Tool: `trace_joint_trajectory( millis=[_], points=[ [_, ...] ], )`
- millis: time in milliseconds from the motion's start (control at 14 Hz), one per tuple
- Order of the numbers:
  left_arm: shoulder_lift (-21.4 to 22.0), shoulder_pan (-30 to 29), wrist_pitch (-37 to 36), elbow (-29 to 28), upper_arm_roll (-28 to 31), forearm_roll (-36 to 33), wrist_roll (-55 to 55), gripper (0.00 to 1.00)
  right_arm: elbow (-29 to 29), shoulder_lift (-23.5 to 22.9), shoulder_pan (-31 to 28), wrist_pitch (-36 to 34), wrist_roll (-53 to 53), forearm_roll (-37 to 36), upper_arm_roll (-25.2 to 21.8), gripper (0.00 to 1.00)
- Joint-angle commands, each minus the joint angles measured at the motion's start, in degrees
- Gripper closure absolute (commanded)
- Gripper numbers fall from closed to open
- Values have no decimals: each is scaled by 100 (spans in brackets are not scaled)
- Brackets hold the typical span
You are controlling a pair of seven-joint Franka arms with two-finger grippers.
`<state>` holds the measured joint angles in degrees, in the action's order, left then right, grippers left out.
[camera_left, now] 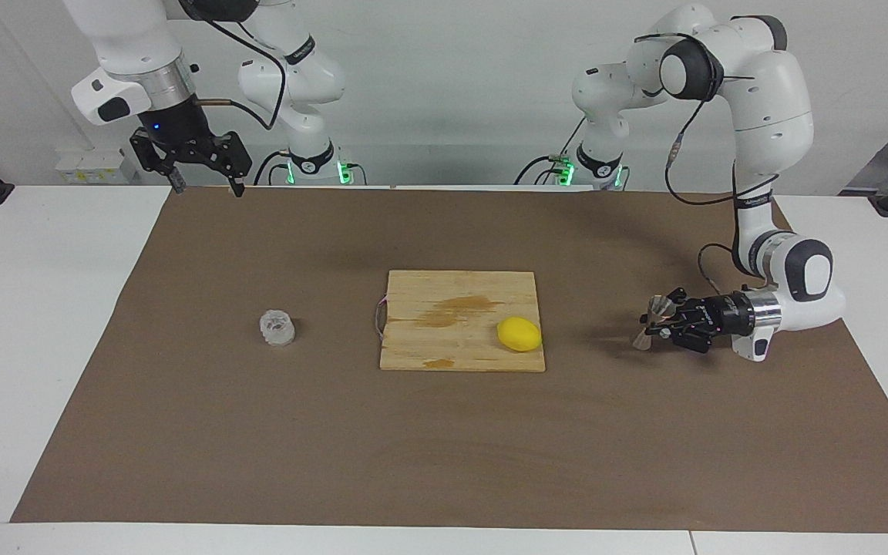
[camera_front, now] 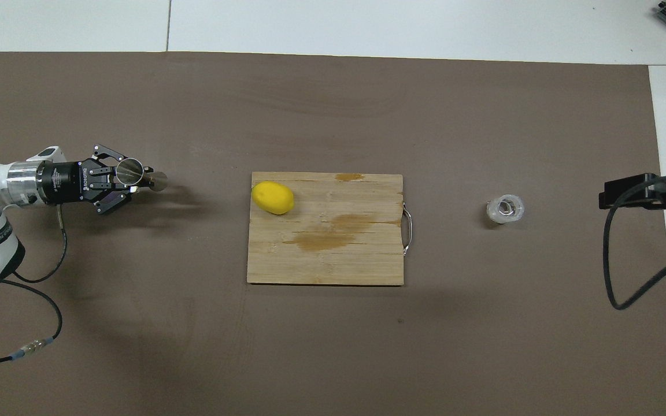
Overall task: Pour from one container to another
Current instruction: 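Lift the metal cup with the left gripper over the cutting board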
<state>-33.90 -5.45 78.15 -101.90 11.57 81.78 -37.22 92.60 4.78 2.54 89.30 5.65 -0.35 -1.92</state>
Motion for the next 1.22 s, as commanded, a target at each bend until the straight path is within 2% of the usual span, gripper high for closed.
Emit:
trace_joint_trajectory(
  millis=[0,143,645,1003,1147],
  points=[
    [191,71,209,21,-172,93,-22,92,249,181,-44,176,50,114,42,0],
    [323,106,358,47,-313,137,-75,96,258,190,-43,176,50,114,42,0],
    [841,325,1526,-119,-1112,190,-479,95,328,234,-35,176,50,114,42,0],
    [1394,334,2502,-900,-1684,690,-488,93,329,234,-35,176,50,114,77,0],
    [1614,343,2949,-1295,-1991,1197,-479,93,329,234,-35,176,50,114,77,0]
  ],
)
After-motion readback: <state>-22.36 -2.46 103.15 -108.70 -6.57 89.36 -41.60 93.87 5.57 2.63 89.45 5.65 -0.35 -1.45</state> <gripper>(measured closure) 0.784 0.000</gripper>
